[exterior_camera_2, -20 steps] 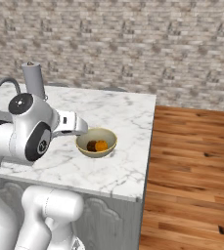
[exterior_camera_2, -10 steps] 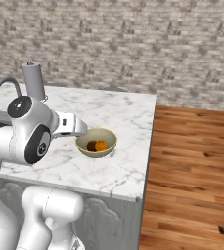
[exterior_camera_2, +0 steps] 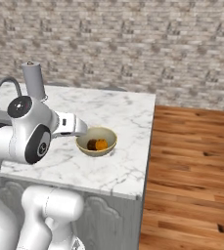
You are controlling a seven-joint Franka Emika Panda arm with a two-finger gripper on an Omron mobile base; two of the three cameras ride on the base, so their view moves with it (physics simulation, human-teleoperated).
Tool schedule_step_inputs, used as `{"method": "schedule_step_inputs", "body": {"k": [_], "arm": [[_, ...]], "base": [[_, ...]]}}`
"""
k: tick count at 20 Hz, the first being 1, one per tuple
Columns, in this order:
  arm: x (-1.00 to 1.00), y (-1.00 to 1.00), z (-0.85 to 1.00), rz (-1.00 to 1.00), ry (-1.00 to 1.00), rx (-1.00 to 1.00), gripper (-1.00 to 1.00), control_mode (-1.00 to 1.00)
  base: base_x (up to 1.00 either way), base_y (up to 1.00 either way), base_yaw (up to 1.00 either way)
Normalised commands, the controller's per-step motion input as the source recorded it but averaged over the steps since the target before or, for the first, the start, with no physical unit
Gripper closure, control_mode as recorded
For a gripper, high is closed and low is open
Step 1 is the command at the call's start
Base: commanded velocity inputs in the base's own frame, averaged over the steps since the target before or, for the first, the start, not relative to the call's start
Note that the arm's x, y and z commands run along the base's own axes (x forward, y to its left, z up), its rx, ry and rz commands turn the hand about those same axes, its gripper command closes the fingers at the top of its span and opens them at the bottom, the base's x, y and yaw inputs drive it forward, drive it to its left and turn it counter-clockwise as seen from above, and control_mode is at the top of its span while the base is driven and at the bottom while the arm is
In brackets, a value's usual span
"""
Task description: Pick the oranges from the cabinet and place them in one bowl. Pick the avocado from the sink and place it in the other bowl.
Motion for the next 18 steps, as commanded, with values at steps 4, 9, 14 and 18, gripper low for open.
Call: {"method": "schedule_step_inputs", "body": {"k": [4, 9, 14, 18], "arm": [[0.0, 0.0, 0.0, 0.0, 0.0, 0.0, -1.0, 1.0], [0.0, 0.0, 0.0, 0.0, 0.0, 0.0, -1.0, 1.0], [0.0, 0.0, 0.0, 0.0, 0.0, 0.0, -1.0, 1.0], [0.0, 0.0, 0.0, 0.0, 0.0, 0.0, -1.0, 1.0]], "base": [[-0.37, 0.04, -0.08], [-0.37, 0.08, -0.08], [-0.29, 0.21, -0.07], [-0.23, 0.41, -0.06]]}}
